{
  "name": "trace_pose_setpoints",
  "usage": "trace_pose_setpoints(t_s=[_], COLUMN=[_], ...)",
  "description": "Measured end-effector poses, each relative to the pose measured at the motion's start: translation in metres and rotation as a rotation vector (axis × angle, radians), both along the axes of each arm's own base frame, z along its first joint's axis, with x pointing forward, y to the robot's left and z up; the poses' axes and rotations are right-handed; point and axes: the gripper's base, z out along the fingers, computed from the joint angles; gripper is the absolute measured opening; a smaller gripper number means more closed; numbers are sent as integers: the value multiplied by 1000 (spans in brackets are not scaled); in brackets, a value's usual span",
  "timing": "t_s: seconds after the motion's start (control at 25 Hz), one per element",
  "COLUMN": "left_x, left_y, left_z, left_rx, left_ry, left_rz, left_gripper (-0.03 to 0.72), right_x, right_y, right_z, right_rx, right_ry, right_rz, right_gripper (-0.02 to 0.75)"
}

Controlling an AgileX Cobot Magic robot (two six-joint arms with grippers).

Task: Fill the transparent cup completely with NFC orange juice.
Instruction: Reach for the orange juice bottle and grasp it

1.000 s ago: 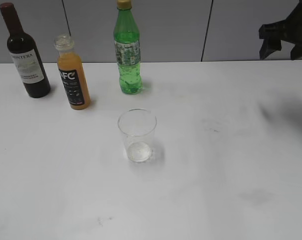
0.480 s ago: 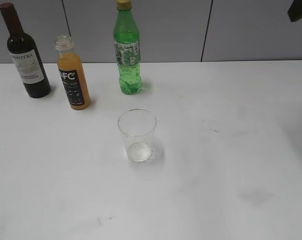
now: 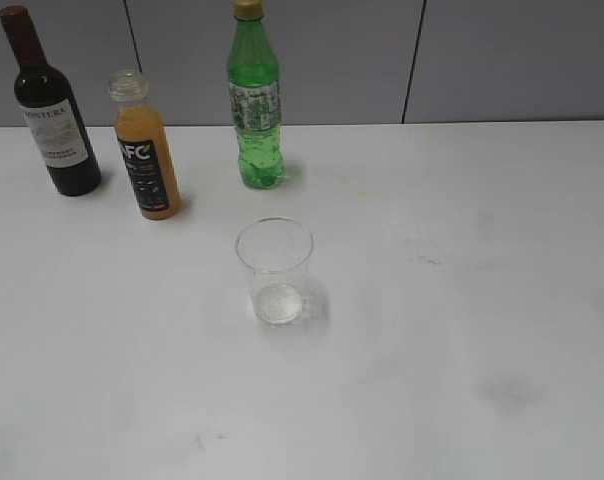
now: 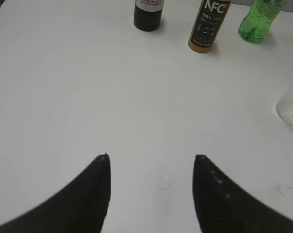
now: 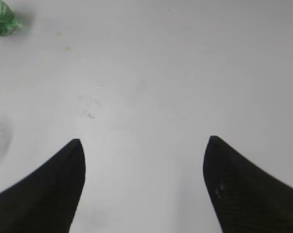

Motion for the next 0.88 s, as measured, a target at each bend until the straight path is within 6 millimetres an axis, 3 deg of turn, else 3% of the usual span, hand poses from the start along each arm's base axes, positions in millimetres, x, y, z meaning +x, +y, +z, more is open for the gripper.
trace_pose_setpoints(t_s=[0.12,0.52,0.88], left_x=[0,0,0], left_y=[0,0,0], left_z=[0,0,0], left_rx=[0,0,0], left_ry=[0,0,0], left_rz=[0,0,0], left_gripper=[421,421,421], right_x=[-35,-121,-173], right_y=[-2,-6,-9], right_z=[-11,-61,-98], right_rx=[8,17,23], right_ry=[-34,-88,-173], right_rz=[-10,-18,-18], right_gripper=[587,587,587])
